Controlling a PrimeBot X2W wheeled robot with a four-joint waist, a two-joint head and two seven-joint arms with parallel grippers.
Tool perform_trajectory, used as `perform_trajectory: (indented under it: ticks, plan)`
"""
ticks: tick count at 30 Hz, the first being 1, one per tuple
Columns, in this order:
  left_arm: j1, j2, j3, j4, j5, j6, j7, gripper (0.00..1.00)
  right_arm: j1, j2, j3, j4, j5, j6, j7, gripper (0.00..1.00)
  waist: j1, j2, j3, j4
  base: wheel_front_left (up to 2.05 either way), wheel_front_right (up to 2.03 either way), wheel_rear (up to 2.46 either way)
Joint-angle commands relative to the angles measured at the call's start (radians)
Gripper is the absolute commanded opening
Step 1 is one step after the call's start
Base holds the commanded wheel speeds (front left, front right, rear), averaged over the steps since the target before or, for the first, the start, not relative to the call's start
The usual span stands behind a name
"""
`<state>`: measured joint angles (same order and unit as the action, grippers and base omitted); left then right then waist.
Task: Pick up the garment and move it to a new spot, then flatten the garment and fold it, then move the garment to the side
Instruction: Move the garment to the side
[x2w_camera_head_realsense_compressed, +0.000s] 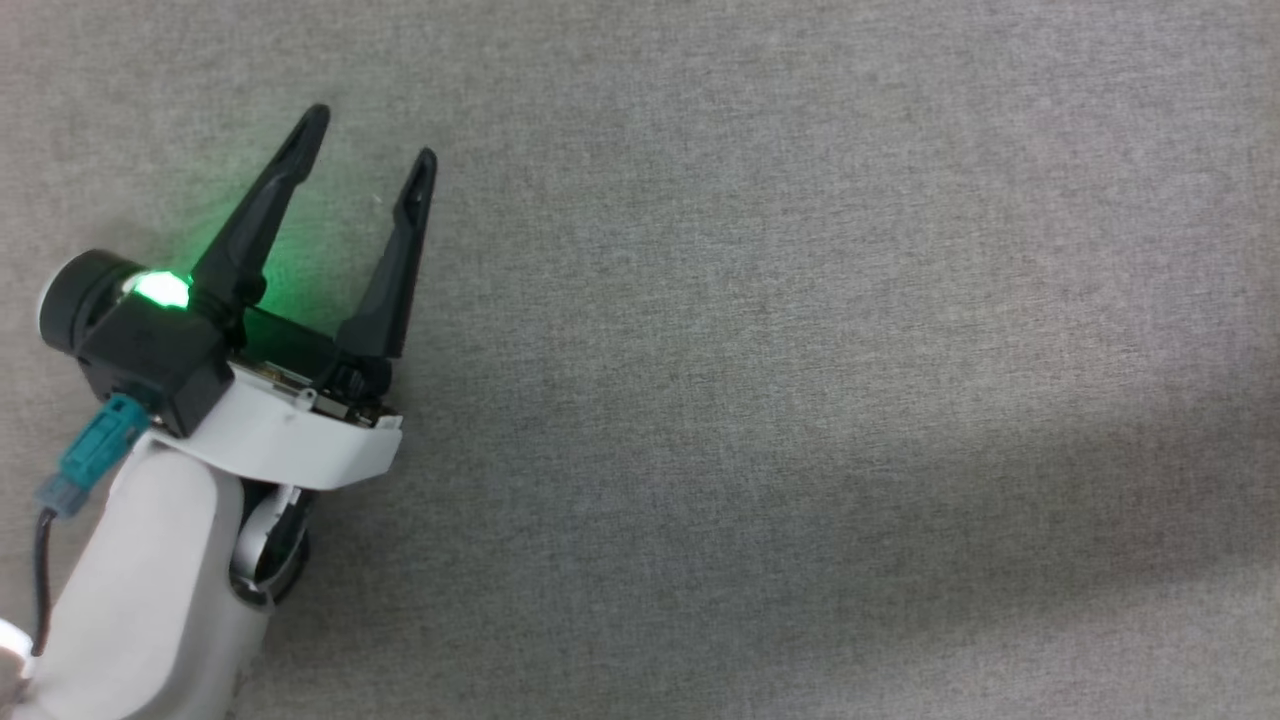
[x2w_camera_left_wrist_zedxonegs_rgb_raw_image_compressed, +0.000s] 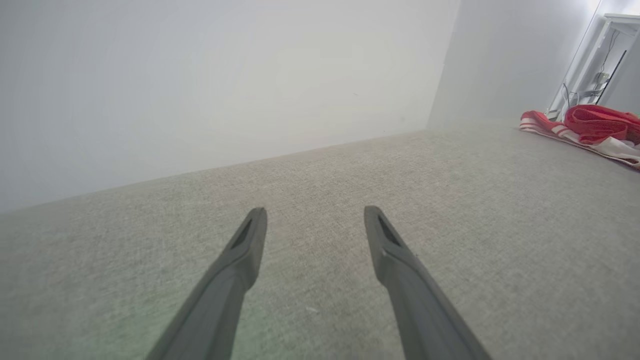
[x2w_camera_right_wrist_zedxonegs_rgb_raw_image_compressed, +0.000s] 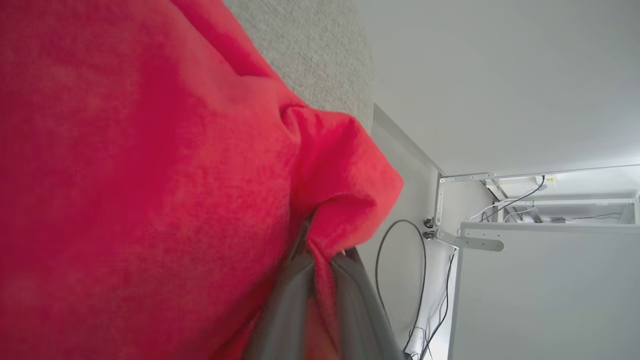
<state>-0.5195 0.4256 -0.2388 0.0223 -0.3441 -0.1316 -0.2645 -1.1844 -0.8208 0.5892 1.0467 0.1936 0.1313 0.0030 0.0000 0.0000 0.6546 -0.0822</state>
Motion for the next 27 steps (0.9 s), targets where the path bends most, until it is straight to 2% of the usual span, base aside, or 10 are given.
perform_trajectory:
  ticks: [1, 2, 6, 7, 8, 10, 11, 16, 22, 27]
  plan:
    - [0.018, 0.003, 0.007, 0.014, -0.002, 0.003, 0.002, 1.00, -0.015, 0.012, -0.012, 0.013, -0.002, -0.001, -0.008, 0.10, 0.0000, 0.0000, -0.002, 0.002, 0.00, 0.00, 0.00]
    - [0.020, 0.002, 0.008, 0.015, -0.003, 0.003, 0.002, 1.00, -0.019, 0.016, -0.022, 0.024, -0.004, -0.001, -0.014, 0.28, 0.0000, 0.0000, -0.005, 0.003, 0.00, 0.00, 0.00]
    - [0.029, -0.010, 0.014, 0.015, -0.004, 0.003, 0.002, 1.00, -0.021, 0.035, -0.052, 0.061, -0.021, -0.001, -0.034, 0.55, 0.0000, 0.0000, -0.030, 0.004, 0.00, 0.00, 0.00]
    - [0.032, -0.012, 0.014, 0.016, -0.005, 0.003, 0.002, 1.00, -0.026, 0.036, -0.061, 0.068, -0.024, -0.001, -0.042, 0.75, 0.0000, 0.0000, -0.039, 0.005, 0.00, 0.00, 0.00]
    - [0.032, -0.012, 0.014, 0.016, -0.005, 0.003, 0.002, 1.00, -0.026, 0.036, -0.061, 0.068, -0.024, -0.001, -0.042, 0.75, 0.0000, 0.0000, -0.039, 0.005, 0.00, 0.00, 0.00]
    - [0.036, -0.016, 0.014, 0.020, -0.006, 0.003, 0.001, 1.00, -0.031, 0.038, -0.075, 0.083, -0.028, -0.001, -0.054, 0.97, 0.0000, 0.0000, -0.060, 0.006, 0.00, 0.00, 0.00]
    - [0.039, -0.019, 0.015, 0.022, -0.008, 0.003, 0.001, 1.00, -0.033, 0.039, -0.084, 0.089, -0.028, -0.001, -0.063, 1.00, 0.0000, 0.0000, -0.072, 0.007, 0.00, 0.00, 0.00]
    - [0.071, -0.034, 0.028, 0.039, -0.009, 0.003, 0.001, 1.00, -0.019, 0.057, -0.131, 0.124, -0.011, -0.001, -0.114, 1.00, 0.0000, 0.0000, -0.148, 0.020, 0.00, 0.00, 0.00]
    - [0.142, -0.048, 0.060, 0.059, -0.010, 0.003, 0.002, 1.00, 0.051, 0.118, -0.181, 0.150, 0.036, -0.001, -0.205, 1.00, 0.0000, 0.0000, -0.259, 0.044, 0.00, 0.00, 0.00]
    - [0.214, -0.064, 0.093, 0.080, -0.004, 0.003, 0.002, 1.00, 0.135, 0.195, -0.208, 0.137, 0.088, -0.001, -0.251, 1.00, 0.0000, 0.0000, -0.358, 0.069, 0.00, 0.00, 0.00]
